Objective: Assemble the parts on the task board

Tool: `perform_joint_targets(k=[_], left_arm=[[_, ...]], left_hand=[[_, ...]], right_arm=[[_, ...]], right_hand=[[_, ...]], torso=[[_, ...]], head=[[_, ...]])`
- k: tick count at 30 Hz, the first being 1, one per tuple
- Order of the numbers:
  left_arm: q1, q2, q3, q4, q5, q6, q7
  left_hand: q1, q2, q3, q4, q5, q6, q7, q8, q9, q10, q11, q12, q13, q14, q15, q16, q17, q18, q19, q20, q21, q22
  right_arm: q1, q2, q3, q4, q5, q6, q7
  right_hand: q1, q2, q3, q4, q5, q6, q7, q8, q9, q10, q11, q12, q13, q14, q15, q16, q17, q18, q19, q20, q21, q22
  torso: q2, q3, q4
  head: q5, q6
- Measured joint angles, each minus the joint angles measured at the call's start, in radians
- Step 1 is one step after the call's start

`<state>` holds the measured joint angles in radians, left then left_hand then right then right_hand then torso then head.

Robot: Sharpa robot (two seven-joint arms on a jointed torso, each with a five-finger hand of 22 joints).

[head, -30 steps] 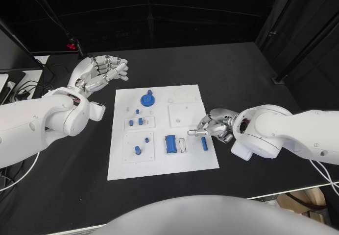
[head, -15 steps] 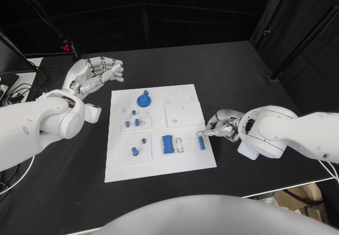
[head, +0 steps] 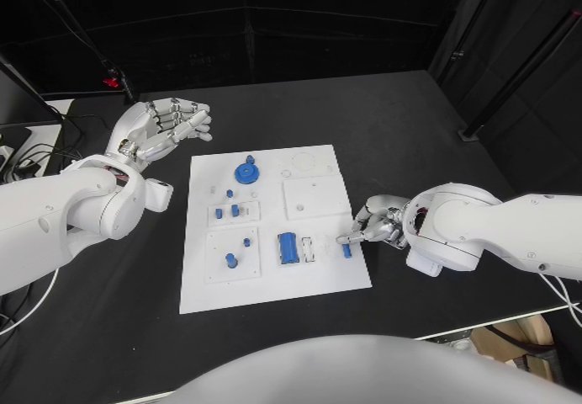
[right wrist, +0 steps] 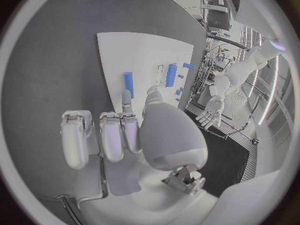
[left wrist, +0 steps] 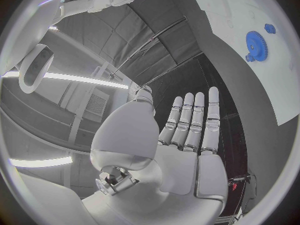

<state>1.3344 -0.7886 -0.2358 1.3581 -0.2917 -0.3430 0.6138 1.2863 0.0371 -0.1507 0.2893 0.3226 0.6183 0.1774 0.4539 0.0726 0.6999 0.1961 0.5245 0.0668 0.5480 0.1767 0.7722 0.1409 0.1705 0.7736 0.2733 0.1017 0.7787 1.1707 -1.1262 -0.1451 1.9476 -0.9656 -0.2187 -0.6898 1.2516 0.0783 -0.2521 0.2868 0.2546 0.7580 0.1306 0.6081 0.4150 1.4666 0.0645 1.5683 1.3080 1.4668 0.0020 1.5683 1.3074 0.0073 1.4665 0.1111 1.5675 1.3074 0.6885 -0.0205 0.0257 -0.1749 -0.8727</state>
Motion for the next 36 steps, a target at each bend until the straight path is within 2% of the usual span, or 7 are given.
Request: perform_joint_targets(k=[7,31,36], left_arm=[[0.000,0.000,0.000,0.001,0.000,0.000,0.000],[0.000,-0.001,0.000,0.003,0.000,0.000,0.000],[0.000,-0.001,0.000,0.004,0.000,0.000,0.000]], left_hand=[[0.000,0.000,0.000,0.000,0.000,0.000,0.000,0.000,0.000,0.000,0.000,0.000,0.000,0.000,0.000,0.000,0.000,0.000,0.000,0.000,0.000,0.000],[0.000,0.000,0.000,0.000,0.000,0.000,0.000,0.000,0.000,0.000,0.000,0.000,0.000,0.000,0.000,0.000,-0.001,0.000,0.000,0.000,0.000,0.000],[0.000,0.000,0.000,0.000,0.000,0.000,0.000,0.000,0.000,0.000,0.000,0.000,0.000,0.000,0.000,0.000,-0.001,0.000,0.000,0.000,0.000,0.000]], right_arm=[[-0.001,0.014,0.000,-0.015,-0.004,0.024,-0.005],[-0.002,0.052,-0.001,-0.058,-0.024,0.085,-0.009],[-0.003,0.062,-0.001,-0.067,-0.033,0.096,-0.009]], right_hand=[[0.012,0.012,0.005,-0.005,0.004,0.007,0.000,0.004,-0.004,0.000,0.000,0.000,0.000,0.000,0.000,0.000,0.000,0.000,0.000,0.000,0.000,0.000],[0.016,0.016,0.006,-0.006,0.005,0.017,-0.004,0.007,-0.008,0.000,0.000,0.000,0.000,0.000,0.000,0.000,0.000,0.000,0.000,0.000,0.000,0.000],[0.028,0.033,0.012,-0.006,0.016,0.024,-0.005,0.008,-0.012,0.000,0.000,0.000,0.000,0.000,0.000,0.000,0.000,0.000,0.000,0.000,0.000,0.000]], torso=[[0.000,0.0003,0.0001],[0.000,0.0006,-0.0002],[0.000,0.0006,-0.0002]], head=[[0.003,0.000],[0.004,0.000],[0.003,0.000]])
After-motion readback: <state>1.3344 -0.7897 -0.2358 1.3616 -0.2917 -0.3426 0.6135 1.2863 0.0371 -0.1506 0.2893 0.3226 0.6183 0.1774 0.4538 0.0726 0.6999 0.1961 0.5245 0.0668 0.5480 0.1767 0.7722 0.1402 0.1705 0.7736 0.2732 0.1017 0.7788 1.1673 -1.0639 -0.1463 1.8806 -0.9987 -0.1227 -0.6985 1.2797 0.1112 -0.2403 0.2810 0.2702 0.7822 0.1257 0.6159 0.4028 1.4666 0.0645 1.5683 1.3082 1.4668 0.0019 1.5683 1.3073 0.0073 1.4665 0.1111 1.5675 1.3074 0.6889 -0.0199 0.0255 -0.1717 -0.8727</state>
